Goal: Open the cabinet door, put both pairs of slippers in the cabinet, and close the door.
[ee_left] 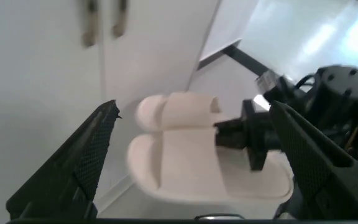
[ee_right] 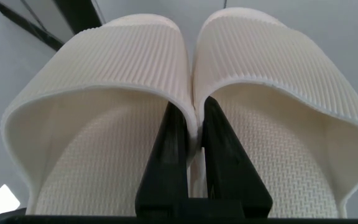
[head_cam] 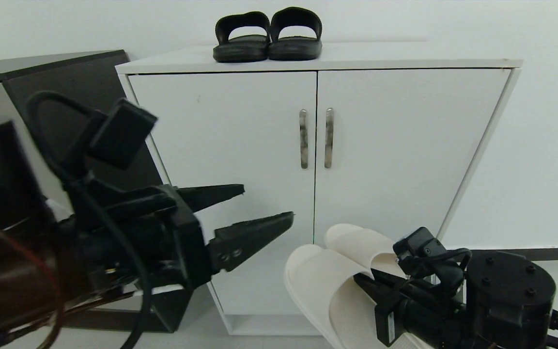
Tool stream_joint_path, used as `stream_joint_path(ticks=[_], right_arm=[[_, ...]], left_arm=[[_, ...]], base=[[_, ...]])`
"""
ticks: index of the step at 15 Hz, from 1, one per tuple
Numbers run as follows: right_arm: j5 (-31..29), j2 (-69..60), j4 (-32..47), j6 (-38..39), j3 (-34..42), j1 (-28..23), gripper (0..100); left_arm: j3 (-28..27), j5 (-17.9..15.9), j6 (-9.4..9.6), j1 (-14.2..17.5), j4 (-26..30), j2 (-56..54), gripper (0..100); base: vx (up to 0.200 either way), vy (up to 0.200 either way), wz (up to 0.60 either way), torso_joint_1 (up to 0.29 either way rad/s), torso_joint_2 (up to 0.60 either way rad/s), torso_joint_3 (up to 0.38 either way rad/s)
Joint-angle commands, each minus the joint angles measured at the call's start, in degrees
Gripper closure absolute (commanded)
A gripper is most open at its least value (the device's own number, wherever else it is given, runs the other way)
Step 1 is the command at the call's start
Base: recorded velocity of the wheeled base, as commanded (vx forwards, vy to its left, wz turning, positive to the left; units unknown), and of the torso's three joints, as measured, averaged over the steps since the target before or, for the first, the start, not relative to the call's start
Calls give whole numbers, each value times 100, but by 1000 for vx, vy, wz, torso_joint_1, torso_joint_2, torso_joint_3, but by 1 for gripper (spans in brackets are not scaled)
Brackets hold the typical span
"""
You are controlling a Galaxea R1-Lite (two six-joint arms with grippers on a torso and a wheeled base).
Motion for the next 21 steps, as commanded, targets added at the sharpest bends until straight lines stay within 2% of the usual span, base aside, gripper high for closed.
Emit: stream_joint_path(ticks=[1, 4, 8, 10, 11, 13, 16, 21], right_arm=[[6, 53, 1, -9, 24, 16, 100], [14, 141, 1, -9, 41, 34, 100], [14, 79, 1, -9, 147, 95, 100], [6, 79, 1, -18, 147, 130, 100], [6, 71, 1, -18, 147, 139, 100], [6, 79, 1, -18, 147, 139, 100], [6, 106, 1, -18, 147, 139, 100], [23, 132, 1, -18, 147, 139, 100]], left_arm=[[-851, 23, 13, -368, -23, 1107, 0], [-1598, -592, -57, -377, -6, 1687, 0], [-2521, -856, -734, -368, 12, 2364, 0], [-2653, -1383, -945, -342, 56, 2347, 0], [-2750, -1295, -936, -342, 100, 2364, 0], [-2882, -900, -909, -324, 170, 2373, 0], [-3040, -557, -716, -183, 346, 2382, 0], [-3215, -153, -567, -78, 319, 2610, 0]], base=[[0, 0, 0, 0, 0, 0], [0, 0, 0, 0, 0, 0], [0, 0, 0, 0, 0, 0], [0, 0, 0, 0, 0, 0], [0, 0, 0, 0, 0, 0], [0, 0, 0, 0, 0, 0], [0, 0, 0, 0, 0, 0], [0, 0, 0, 0, 0, 0]])
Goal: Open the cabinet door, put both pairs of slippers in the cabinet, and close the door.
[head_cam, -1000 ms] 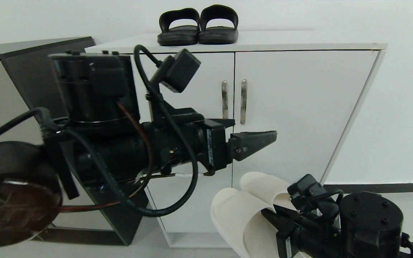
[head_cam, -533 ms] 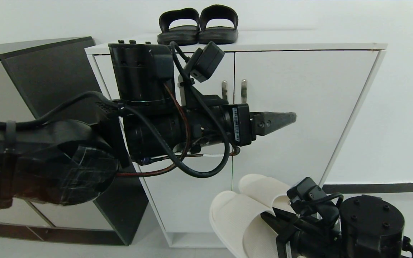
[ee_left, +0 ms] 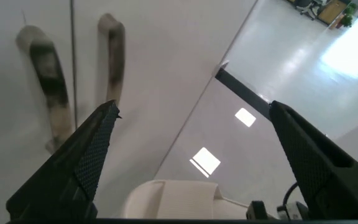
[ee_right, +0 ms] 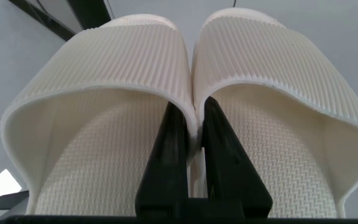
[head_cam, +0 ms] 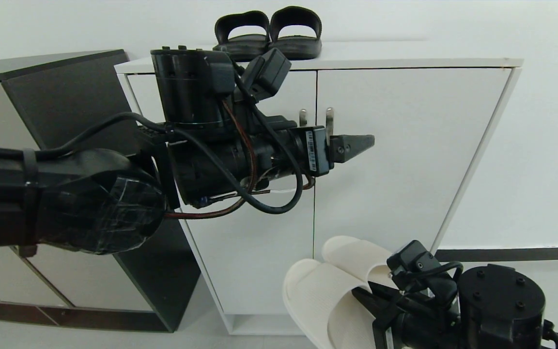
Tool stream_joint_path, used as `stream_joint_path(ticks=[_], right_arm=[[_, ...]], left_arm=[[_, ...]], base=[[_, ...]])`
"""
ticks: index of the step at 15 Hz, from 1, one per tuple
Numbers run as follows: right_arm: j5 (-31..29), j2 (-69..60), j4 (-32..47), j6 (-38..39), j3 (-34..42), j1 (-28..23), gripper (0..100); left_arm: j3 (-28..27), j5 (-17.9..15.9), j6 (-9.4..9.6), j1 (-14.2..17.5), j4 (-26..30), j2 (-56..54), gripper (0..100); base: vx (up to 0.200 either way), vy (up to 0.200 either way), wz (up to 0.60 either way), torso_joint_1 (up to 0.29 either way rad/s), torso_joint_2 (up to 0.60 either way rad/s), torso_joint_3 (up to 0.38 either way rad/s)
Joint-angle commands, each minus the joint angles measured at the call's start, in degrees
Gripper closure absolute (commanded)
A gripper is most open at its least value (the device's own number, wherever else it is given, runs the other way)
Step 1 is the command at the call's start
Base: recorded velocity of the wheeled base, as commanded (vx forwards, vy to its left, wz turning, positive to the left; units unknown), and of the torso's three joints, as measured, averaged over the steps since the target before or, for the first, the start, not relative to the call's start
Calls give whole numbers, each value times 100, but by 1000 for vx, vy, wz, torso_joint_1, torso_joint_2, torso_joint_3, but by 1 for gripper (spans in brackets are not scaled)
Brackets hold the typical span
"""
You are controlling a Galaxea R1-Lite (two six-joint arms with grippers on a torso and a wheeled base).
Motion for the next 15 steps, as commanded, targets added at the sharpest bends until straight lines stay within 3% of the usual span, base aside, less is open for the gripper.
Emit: stream_joint_path(ticks=[1, 6, 12, 13, 15], right_arm=[[1, 38, -2, -1, 1, 2, 100], [10, 82, -2, -1, 1, 10, 100], [10, 82, -2, -1, -8, 19, 100], [10, 82, -2, -1, 1, 19, 100], [159, 38, -2, 8, 53, 28, 100]], left_arm=[[-99, 25, 5, 27, -10, 132, 0], [-644, 43, 5, 177, -10, 642, 0], [-899, 34, -4, 177, -1, 870, 0], [-899, 8, -21, 177, -1, 870, 100], [-873, -1, -21, 177, -1, 835, 100]], base=[[0, 0, 0, 0, 0, 0], [0, 0, 0, 0, 0, 0], [0, 0, 0, 0, 0, 0], [0, 0, 0, 0, 0, 0], [0, 0, 0, 0, 0, 0]])
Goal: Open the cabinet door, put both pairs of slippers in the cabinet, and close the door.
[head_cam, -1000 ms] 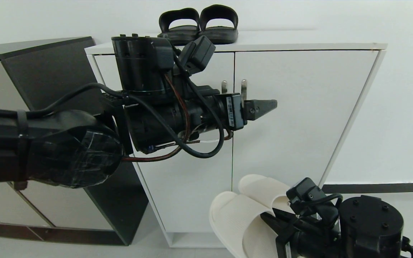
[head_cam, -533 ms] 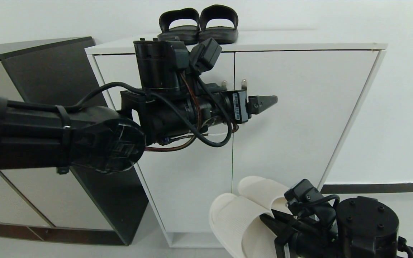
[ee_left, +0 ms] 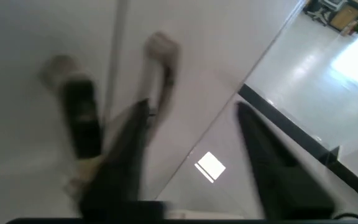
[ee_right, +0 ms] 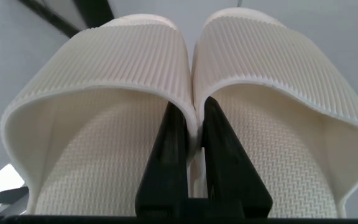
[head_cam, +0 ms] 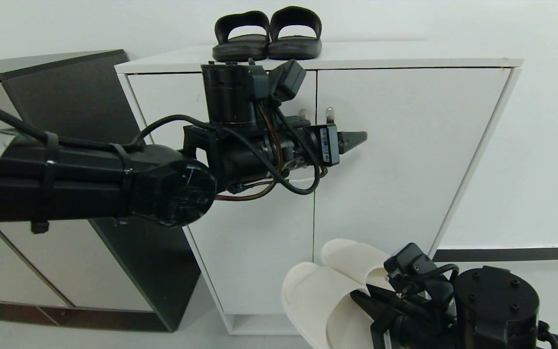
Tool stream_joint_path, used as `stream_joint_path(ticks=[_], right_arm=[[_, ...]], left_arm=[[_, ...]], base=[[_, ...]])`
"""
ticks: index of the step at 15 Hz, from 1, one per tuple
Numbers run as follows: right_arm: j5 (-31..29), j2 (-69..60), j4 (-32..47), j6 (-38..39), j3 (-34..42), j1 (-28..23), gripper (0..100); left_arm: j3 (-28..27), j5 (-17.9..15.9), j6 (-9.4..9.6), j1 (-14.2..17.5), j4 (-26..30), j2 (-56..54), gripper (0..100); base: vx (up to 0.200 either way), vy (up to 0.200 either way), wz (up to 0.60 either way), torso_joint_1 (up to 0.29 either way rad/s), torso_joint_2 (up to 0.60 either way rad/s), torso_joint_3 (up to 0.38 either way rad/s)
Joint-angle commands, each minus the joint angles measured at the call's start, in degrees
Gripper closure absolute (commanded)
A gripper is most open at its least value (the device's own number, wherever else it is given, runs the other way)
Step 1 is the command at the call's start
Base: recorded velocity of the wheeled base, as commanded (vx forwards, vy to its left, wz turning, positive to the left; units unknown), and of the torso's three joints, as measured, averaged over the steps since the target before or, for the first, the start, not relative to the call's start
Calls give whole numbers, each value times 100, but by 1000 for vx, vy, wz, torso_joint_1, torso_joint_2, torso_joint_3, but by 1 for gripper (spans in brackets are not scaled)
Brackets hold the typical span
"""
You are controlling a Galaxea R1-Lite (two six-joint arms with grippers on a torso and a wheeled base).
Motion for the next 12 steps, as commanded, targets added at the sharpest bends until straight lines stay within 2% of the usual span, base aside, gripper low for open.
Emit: stream_joint_path(ticks=[1, 4, 6, 9, 12], right_arm=[[271, -96, 1, 2, 152, 3, 100], [992, -439, 9, -25, 486, 3, 100], [1238, -562, 1, -139, 582, 3, 100], [1713, -782, 9, -341, 837, 3, 100], [1739, -773, 18, -482, 881, 56, 100]], left_arm=[[61, -23, -19, -22, -7, -49, 100], [351, -32, -28, -189, -16, -312, 100], [588, -32, -28, -277, -33, -444, 100], [1476, -14, -28, -444, -561, -857, 100], [2030, -5, -28, -594, -772, -1235, 100]], base=[[0, 0, 0, 0, 0, 0], [0, 0, 0, 0, 0, 0], [0, 0, 0, 0, 0, 0], [0, 0, 0, 0, 0, 0], [0, 0, 0, 0, 0, 0]])
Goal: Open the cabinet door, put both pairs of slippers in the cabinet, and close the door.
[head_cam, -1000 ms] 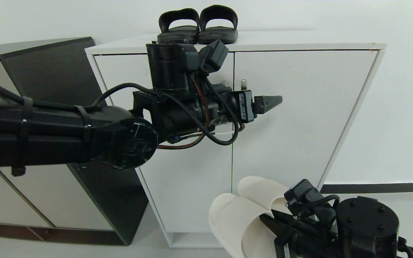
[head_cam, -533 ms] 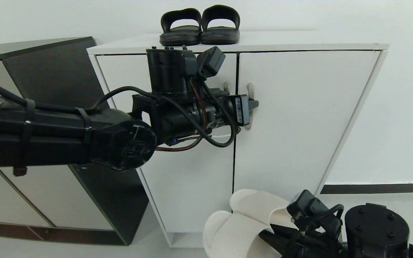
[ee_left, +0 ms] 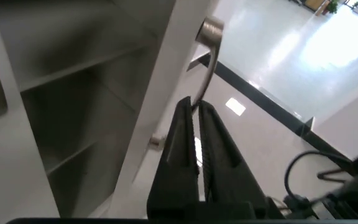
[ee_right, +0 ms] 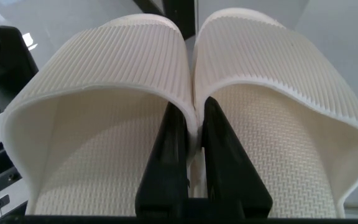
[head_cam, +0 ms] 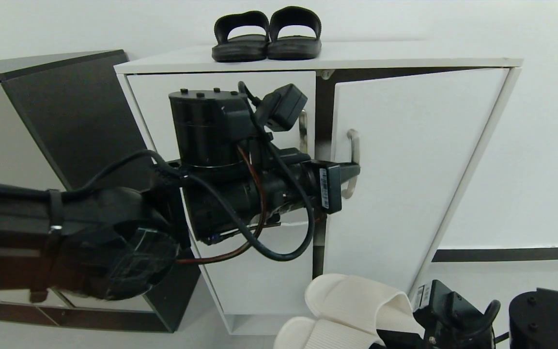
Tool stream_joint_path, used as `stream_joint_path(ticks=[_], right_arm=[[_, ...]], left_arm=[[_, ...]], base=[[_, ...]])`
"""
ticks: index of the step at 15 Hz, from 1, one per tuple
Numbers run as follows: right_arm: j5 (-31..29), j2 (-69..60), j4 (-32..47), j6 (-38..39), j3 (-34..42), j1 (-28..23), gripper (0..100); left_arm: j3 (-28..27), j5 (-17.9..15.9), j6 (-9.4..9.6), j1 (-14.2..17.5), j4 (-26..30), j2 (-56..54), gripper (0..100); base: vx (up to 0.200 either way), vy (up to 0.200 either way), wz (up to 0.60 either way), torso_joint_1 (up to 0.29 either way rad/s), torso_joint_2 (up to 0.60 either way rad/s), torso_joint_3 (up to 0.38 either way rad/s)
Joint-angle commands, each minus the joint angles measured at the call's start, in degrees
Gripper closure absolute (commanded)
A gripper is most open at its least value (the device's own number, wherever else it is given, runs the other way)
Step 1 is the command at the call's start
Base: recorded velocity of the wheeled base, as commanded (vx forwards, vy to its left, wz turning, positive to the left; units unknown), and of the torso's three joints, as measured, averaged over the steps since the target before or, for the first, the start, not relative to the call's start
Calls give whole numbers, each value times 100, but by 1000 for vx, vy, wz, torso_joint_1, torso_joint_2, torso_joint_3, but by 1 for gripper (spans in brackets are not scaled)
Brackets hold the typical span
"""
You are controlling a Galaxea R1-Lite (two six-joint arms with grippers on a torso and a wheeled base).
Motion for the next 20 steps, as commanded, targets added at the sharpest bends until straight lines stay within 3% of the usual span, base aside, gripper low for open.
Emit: stream_joint_path(ticks=[1, 5, 7, 8, 10, 14, 20], right_arm=[[2, -37, -3, -4, 24, 29, 100], [2, -20, -11, -4, 24, 29, 100], [-7, 42, -11, -13, 24, 29, 100], [2, 42, -11, -13, 24, 29, 100], [2, 42, -11, -13, 15, 29, 100], [2, 6, -11, -13, 24, 29, 100], [2, -11, -11, -13, 15, 196, 100]], left_arm=[[318, 17, 12, -84, -32, -407, 100], [1109, 26, 12, -154, -32, -1322, 100], [1074, -18, -40, 127, -40, -1304, 100], [1004, -62, -119, 347, -137, -1163, 100], [802, -80, -559, 593, -752, -759, 100], [143, -80, -620, 689, -1016, -12, 100], [-789, -115, -682, 672, -823, 594, 100]], base=[[0, 0, 0, 0, 0, 0], [0, 0, 0, 0, 0, 0], [0, 0, 0, 0, 0, 0], [0, 0, 0, 0, 0, 0], [0, 0, 0, 0, 0, 0], [0, 0, 0, 0, 0, 0], [0, 0, 0, 0, 0, 0]])
